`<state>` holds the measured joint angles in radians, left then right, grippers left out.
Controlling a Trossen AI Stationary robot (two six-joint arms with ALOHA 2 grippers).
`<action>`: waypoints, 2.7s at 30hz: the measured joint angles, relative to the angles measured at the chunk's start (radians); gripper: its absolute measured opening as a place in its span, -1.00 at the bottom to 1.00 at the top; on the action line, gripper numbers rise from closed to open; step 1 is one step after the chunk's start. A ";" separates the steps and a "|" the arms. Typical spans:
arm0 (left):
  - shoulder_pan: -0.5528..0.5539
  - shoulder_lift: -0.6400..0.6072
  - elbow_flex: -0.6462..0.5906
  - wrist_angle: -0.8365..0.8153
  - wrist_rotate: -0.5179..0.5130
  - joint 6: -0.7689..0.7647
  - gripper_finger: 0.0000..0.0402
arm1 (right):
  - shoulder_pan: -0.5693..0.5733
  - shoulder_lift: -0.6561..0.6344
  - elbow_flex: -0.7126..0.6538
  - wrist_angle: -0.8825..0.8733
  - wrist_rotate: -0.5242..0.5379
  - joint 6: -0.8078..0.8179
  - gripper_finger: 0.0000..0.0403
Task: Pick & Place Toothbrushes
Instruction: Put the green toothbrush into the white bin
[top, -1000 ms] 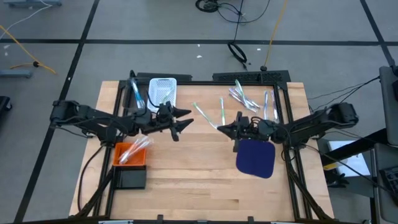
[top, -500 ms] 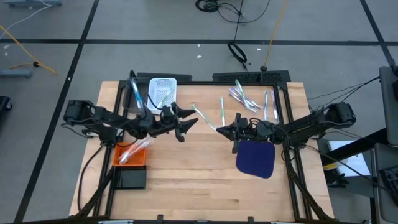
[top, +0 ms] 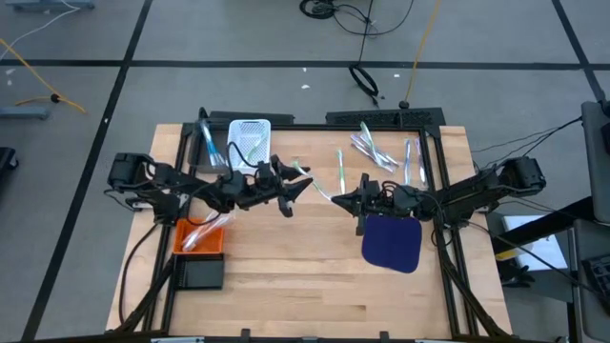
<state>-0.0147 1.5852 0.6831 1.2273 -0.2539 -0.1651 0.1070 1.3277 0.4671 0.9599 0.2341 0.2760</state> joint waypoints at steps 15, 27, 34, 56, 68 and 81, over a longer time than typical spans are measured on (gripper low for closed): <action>-0.001 -0.003 -0.001 -0.022 0.026 -0.023 -0.95 | -0.001 0.000 0.000 -0.015 0.005 -0.040 -1.00; 0.004 -0.145 -0.002 -0.322 -0.044 -0.012 -0.96 | -0.017 0.000 0.001 -0.093 -0.001 -0.061 -0.44; 0.037 -0.354 -0.003 -0.737 -0.218 -0.014 -0.96 | -0.022 0.000 0.001 -0.095 -0.001 -0.045 -0.23; 0.375 -0.571 -0.002 -1.366 -0.412 -0.212 -0.96 | -0.022 0.000 0.000 -0.097 0.000 -0.045 -0.30; 0.550 -0.492 -0.002 -1.436 -0.286 -0.266 -0.96 | -0.023 0.000 0.000 -0.097 0.005 -0.053 -0.30; 0.621 -0.250 0.209 -1.671 -0.214 -0.259 -0.96 | -0.030 0.000 0.000 -0.101 0.005 -0.053 -0.30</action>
<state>0.6065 1.3355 0.8917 -0.4437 -0.4682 -0.4241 0.0769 1.3273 0.4667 0.8593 0.2386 0.2234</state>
